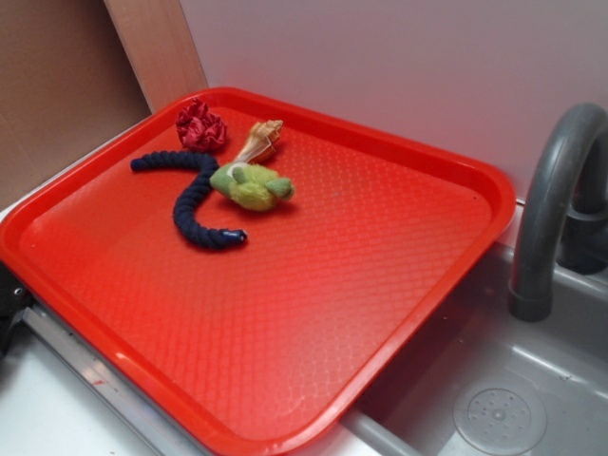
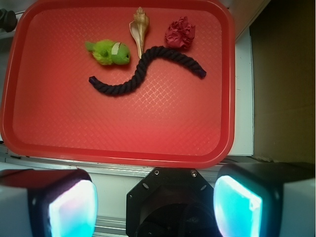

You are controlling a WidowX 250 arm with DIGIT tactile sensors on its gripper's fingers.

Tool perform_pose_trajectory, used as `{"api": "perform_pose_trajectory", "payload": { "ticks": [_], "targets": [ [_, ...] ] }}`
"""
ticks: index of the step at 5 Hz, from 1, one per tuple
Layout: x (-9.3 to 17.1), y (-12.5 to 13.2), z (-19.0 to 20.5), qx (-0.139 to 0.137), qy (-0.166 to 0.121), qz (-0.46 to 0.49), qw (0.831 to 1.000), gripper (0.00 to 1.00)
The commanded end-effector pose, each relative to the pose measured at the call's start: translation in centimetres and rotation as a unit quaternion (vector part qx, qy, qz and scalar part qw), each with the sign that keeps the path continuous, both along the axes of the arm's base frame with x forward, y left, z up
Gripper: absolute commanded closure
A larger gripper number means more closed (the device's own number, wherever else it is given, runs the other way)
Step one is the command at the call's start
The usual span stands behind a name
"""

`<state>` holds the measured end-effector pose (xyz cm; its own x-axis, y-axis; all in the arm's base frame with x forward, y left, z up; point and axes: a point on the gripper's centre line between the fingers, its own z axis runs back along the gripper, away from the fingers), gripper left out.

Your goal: Grab the green animal.

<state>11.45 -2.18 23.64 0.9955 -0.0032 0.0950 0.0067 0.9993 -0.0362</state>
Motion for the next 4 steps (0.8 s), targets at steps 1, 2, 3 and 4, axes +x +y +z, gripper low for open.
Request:
{"api": "perform_pose_trajectory", "payload": {
  "ticks": [1,2,3,4],
  "targets": [
    [0.0,0.0,0.0,0.000,0.000,0.000,1.000,0.00],
    [1.2,0.0,-0.1,-0.004,-0.008,-0.007,1.000,0.00],
    [4.7,0.4,-0.7,0.024,-0.033,-0.091,0.995,0.00],
    [8.5,0.3,-2.2,0.070,-0.049,-0.215,0.973,0.00]
  ]
}}
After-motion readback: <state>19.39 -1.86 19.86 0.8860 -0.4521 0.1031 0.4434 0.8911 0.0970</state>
